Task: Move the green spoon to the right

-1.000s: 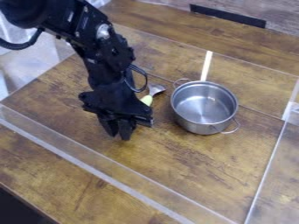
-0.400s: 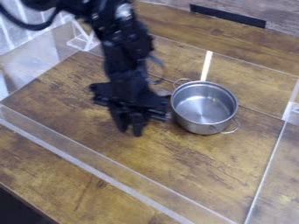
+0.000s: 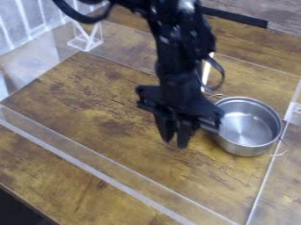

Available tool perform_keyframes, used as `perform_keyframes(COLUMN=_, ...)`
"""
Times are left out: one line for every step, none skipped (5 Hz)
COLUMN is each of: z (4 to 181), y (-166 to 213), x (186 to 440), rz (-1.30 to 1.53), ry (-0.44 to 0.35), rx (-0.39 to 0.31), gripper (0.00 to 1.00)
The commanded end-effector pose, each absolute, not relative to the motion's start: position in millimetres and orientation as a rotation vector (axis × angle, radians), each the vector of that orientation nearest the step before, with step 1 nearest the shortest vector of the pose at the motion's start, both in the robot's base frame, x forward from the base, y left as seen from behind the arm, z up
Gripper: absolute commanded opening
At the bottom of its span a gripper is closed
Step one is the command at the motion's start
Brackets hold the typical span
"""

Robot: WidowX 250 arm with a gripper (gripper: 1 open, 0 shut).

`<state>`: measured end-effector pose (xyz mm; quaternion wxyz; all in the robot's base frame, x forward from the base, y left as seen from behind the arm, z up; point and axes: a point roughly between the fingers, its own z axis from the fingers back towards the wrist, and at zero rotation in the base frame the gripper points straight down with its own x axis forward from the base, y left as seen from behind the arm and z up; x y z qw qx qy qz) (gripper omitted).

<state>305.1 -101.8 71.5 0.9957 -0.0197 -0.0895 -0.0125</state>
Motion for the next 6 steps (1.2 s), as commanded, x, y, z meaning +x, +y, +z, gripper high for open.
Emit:
perform_keyframes(z=80.9, y=-115.1, x=317.5, rz=-0.089, ry=-0.220, rx=-0.061, gripper=0.00)
perform_keyframes(z=78.4, y=-122.6, x=319.3, rz=-0.145, ry=-0.210, rx=-0.069, gripper=0.00)
perform_keyframes(z=76.5, y=-125.4, x=320.9, rz=-0.208, ry=-0.196, rx=-0.077, gripper=0.00)
perform_keyframes(z=77.6, y=-116.3, x=322.3, rz=-0.203, ry=-0.190, rx=-0.082, gripper=0.00)
perform_keyframes(z=79.2, y=-106.8, x=323.1, rz=-0.189, ry=-0.184, rx=-0.087, gripper=1.00)
perform_keyframes(z=76.1, y=-103.4, x=322.4, rz=-0.220, ry=-0.177, rx=-0.094, gripper=0.00)
